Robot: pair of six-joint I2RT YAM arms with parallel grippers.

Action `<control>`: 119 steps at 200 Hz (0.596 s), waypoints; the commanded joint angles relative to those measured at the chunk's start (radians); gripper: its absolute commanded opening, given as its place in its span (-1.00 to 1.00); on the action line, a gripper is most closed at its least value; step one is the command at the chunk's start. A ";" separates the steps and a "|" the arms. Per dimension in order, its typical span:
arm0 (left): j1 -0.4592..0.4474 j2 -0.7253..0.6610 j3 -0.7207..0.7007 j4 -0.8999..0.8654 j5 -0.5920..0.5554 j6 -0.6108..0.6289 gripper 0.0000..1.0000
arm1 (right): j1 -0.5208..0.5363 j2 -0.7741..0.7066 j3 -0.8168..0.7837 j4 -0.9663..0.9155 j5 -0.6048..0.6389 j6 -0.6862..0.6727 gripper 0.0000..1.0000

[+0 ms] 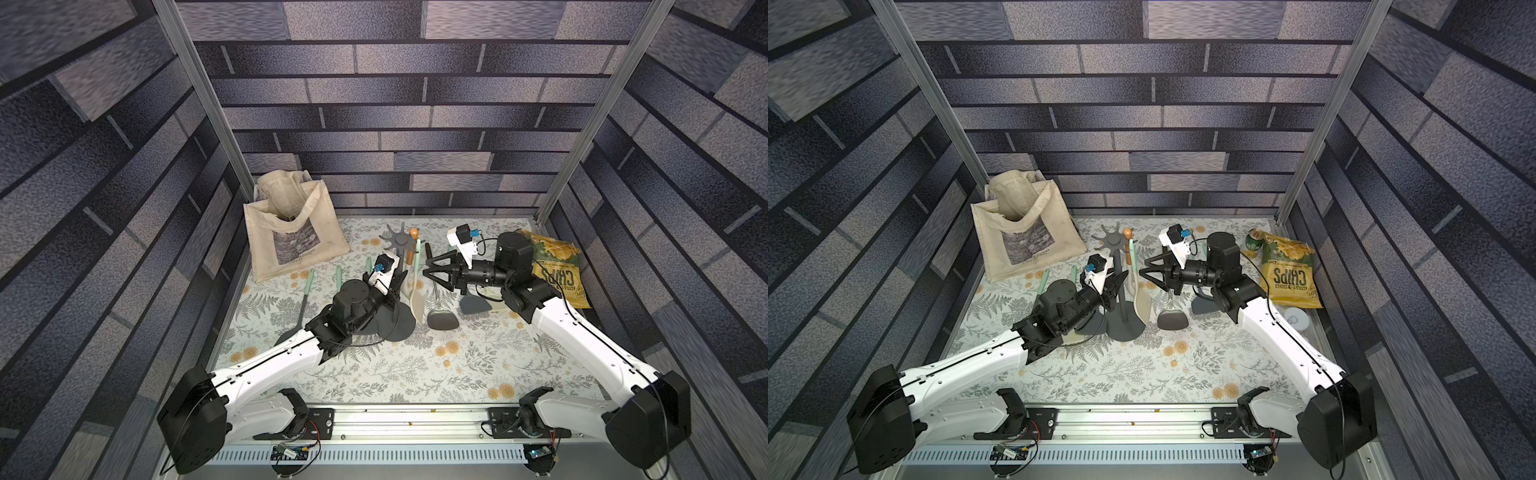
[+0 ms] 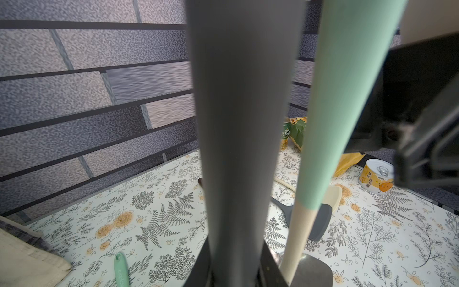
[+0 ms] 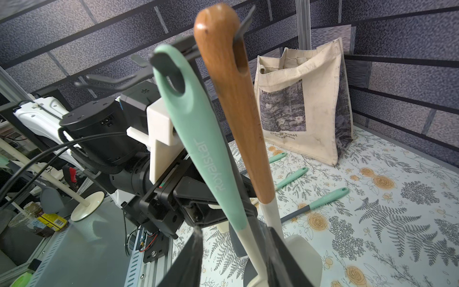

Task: Take the spatula off the kitchen utensil rack
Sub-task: Take off the spatula from the rack.

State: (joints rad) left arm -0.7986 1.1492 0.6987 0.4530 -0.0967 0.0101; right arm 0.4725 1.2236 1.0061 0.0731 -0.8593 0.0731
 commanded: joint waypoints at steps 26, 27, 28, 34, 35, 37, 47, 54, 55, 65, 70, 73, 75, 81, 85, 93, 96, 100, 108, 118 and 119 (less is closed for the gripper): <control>0.007 0.019 -0.008 -0.114 -0.008 0.031 -0.71 | 0.029 0.058 0.087 0.051 -0.032 -0.012 -0.14; 0.007 0.019 -0.008 -0.114 -0.008 0.031 -0.71 | 0.030 0.059 0.089 0.051 -0.032 -0.012 -0.14; 0.007 0.020 -0.008 -0.114 -0.009 0.031 -0.71 | 0.030 0.061 0.091 0.051 -0.033 -0.013 -0.14; 0.006 0.019 -0.008 -0.114 -0.010 0.032 -0.71 | 0.036 0.067 0.096 0.050 -0.036 -0.013 -0.14; 0.007 0.018 -0.008 -0.115 -0.010 0.033 -0.71 | 0.036 0.068 0.097 0.051 -0.035 -0.013 -0.14; 0.006 0.019 -0.008 -0.115 -0.010 0.032 -0.71 | 0.038 0.069 0.099 0.051 -0.036 -0.014 -0.14; 0.007 0.017 -0.010 -0.117 -0.010 0.032 -0.71 | 0.047 0.075 0.106 0.050 -0.038 -0.017 -0.14; 0.006 0.015 -0.010 -0.117 -0.012 0.032 -0.71 | 0.052 0.079 0.110 0.048 -0.037 -0.018 -0.15; 0.006 0.015 -0.010 -0.117 -0.012 0.033 -0.71 | 0.053 0.079 0.110 0.048 -0.038 -0.018 -0.15; 0.007 0.016 -0.010 -0.117 -0.012 0.032 -0.71 | 0.062 0.084 0.116 0.047 -0.040 -0.021 -0.15; 0.007 0.015 -0.010 -0.117 -0.012 0.033 -0.71 | 0.064 0.087 0.119 0.045 -0.038 -0.024 -0.15; 0.008 0.014 -0.010 -0.117 -0.012 0.033 -0.71 | 0.067 0.090 0.122 0.043 -0.039 -0.026 -0.15; 0.007 0.015 -0.010 -0.117 -0.012 0.034 -0.71 | 0.068 0.091 0.123 0.041 -0.040 -0.027 -0.15; 0.008 0.014 -0.010 -0.119 -0.012 0.034 -0.71 | 0.072 0.095 0.128 0.034 -0.038 -0.034 -0.16; 0.009 0.014 -0.010 -0.119 -0.012 0.035 -0.71 | 0.074 0.098 0.132 0.025 -0.036 -0.039 -0.17; 0.009 0.015 -0.010 -0.120 -0.010 0.036 -0.71 | 0.080 0.104 0.139 0.011 -0.035 -0.047 -0.19; 0.010 0.013 -0.009 -0.120 -0.011 0.037 -0.71 | 0.083 0.106 0.141 0.008 -0.034 -0.049 -0.20; 0.011 0.013 -0.008 -0.120 -0.010 0.037 -0.71 | 0.085 0.109 0.143 0.004 -0.033 -0.052 -0.21; 0.010 0.013 -0.008 -0.122 -0.010 0.037 -0.71 | 0.089 0.112 0.146 0.002 -0.031 -0.053 -0.24; 0.010 0.012 -0.007 -0.122 -0.011 0.039 -0.71 | 0.093 0.116 0.146 0.000 -0.026 -0.055 -0.28; 0.010 0.012 -0.007 -0.122 -0.011 0.038 -0.71 | 0.094 0.116 0.146 -0.001 -0.024 -0.056 -0.29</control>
State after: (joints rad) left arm -0.7971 1.1492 0.6987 0.4522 -0.0963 0.0105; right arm 0.5484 1.3266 1.1229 0.0906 -0.8768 0.0422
